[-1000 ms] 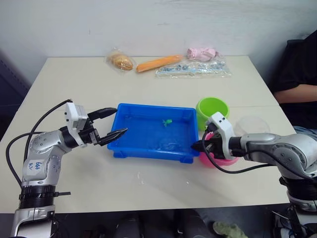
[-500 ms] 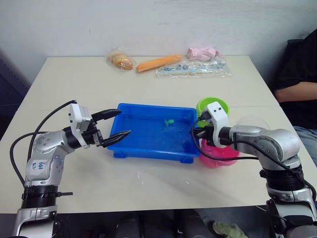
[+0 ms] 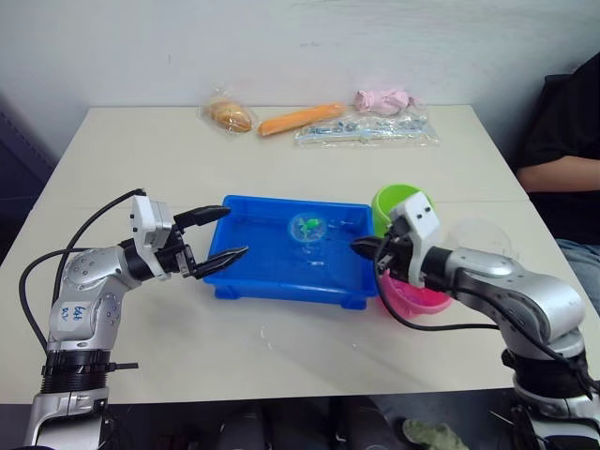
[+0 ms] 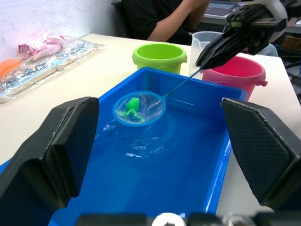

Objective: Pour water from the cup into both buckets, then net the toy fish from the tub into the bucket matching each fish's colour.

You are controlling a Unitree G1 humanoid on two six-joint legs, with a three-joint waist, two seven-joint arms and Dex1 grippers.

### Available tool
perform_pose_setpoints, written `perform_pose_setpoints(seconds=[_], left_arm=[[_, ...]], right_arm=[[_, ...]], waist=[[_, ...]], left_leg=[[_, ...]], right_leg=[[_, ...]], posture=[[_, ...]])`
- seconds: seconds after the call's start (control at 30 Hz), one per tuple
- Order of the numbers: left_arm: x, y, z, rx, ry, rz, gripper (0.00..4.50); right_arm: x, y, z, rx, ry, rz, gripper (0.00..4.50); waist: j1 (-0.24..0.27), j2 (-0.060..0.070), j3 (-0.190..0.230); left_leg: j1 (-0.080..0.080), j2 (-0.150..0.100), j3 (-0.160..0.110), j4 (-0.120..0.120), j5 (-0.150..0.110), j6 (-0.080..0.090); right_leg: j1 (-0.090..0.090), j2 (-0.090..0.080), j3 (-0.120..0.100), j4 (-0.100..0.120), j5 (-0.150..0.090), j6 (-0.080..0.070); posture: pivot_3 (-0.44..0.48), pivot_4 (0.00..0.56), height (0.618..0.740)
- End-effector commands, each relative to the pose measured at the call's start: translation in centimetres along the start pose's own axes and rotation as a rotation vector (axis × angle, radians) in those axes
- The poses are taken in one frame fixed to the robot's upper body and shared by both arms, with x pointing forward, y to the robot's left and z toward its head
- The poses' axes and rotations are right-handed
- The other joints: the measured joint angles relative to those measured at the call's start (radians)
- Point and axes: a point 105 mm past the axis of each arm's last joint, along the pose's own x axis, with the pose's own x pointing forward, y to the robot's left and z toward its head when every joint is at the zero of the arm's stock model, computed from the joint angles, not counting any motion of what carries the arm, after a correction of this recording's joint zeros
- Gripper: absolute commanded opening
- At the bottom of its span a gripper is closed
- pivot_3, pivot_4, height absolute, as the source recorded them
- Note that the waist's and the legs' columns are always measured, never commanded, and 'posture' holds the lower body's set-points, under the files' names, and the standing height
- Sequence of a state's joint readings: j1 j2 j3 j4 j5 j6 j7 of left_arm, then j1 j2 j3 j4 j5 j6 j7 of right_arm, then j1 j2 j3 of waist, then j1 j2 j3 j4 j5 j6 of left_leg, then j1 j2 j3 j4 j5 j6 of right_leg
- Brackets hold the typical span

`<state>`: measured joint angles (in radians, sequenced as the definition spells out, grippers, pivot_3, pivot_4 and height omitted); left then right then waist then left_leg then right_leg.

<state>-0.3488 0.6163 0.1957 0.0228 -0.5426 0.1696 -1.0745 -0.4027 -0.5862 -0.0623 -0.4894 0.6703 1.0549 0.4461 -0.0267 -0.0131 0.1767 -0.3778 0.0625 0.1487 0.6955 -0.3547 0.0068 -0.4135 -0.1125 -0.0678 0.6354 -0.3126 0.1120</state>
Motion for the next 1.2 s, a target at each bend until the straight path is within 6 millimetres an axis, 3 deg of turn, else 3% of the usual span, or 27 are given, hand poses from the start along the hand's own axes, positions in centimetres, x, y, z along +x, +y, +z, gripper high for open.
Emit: perform_pose_setpoints(seconds=[0.03, 0.2, 0.43, 0.6, 0.73, 0.93, 1.2], left_arm=[[0.0, 0.1, 0.7, 0.022, -0.021, -0.017, 4.47], [0.6, 0.0, 0.7, 0.022, -0.030, -0.049, 4.47], [2.7, -0.6, 2.3, 0.003, -0.081, -0.143, 4.47], [4.1, -0.8, 3.0, -0.005, -0.101, -0.180, 4.47], [4.9, -0.6, 3.4, -0.011, -0.118, -0.182, 4.47], [5.4, -0.8, 3.3, -0.012, -0.120, -0.186, 4.47], [5.6, -1.1, 3.5, -0.015, -0.129, -0.173, 4.47]], right_arm=[[-1.6, 0.2, 1.5, -0.039, -0.080, -0.003, 0.00], [-3.9, 1.0, 1.5, -0.062, -0.093, 0.036, 0.00], [-7.6, 0.8, 2.6, -0.126, -0.127, 0.020, 0.00], [-10.2, -0.6, 3.5, -0.158, -0.162, -0.067, 0.00], [-12.3, -3.5, 3.9, -0.168, -0.177, -0.213, 0.00], [-13.4, -6.5, 3.2, -0.228, -0.144, -0.357, 0.00], [-12.9, -8.6, 1.0, -0.502, 0.009, -0.411, 0.00]], waist=[[0.000, 0.000, 0.000], [0.002, 0.000, 0.000], [0.014, 0.000, 0.000], [0.024, 0.000, 0.000], [0.027, 0.000, 0.000], [0.027, 0.000, 0.000], [0.026, 0.000, 0.000]], left_leg=[[0.000, 0.000, 0.000, 0.000, 0.000, 0.000], [0.000, -0.001, 0.000, -0.001, 0.000, 0.000], [0.000, -0.002, 0.000, -0.001, 0.000, 0.000], [0.001, -0.003, 0.000, -0.001, 0.000, 0.000], [0.001, -0.003, 0.000, -0.001, 0.000, 0.000], [0.001, -0.005, 0.000, 0.000, 0.000, 0.000], [0.001, -0.005, 0.000, 0.000, 0.000, 0.000]], right_leg=[[0.000, 0.000, 0.000, 0.000, 0.000, 0.000], [0.000, 0.000, 0.000, 0.000, 0.000, 0.000], [0.001, 0.001, 0.000, -0.007, 0.001, 0.001], [0.001, 0.001, 0.000, -0.007, 0.001, 0.001], [0.002, 0.001, 0.000, -0.008, 0.001, 0.001], [0.002, 0.001, 0.001, -0.008, 0.001, 0.002], [0.002, 0.001, 0.001, -0.008, 0.001, 0.002]], posture=[[0.000, 0.150, 0.740], [0.000, 0.150, 0.740], [0.000, 0.150, 0.740], [0.000, 0.150, 0.740], [0.000, 0.150, 0.740], [0.000, 0.150, 0.740], [0.000, 0.150, 0.740]])
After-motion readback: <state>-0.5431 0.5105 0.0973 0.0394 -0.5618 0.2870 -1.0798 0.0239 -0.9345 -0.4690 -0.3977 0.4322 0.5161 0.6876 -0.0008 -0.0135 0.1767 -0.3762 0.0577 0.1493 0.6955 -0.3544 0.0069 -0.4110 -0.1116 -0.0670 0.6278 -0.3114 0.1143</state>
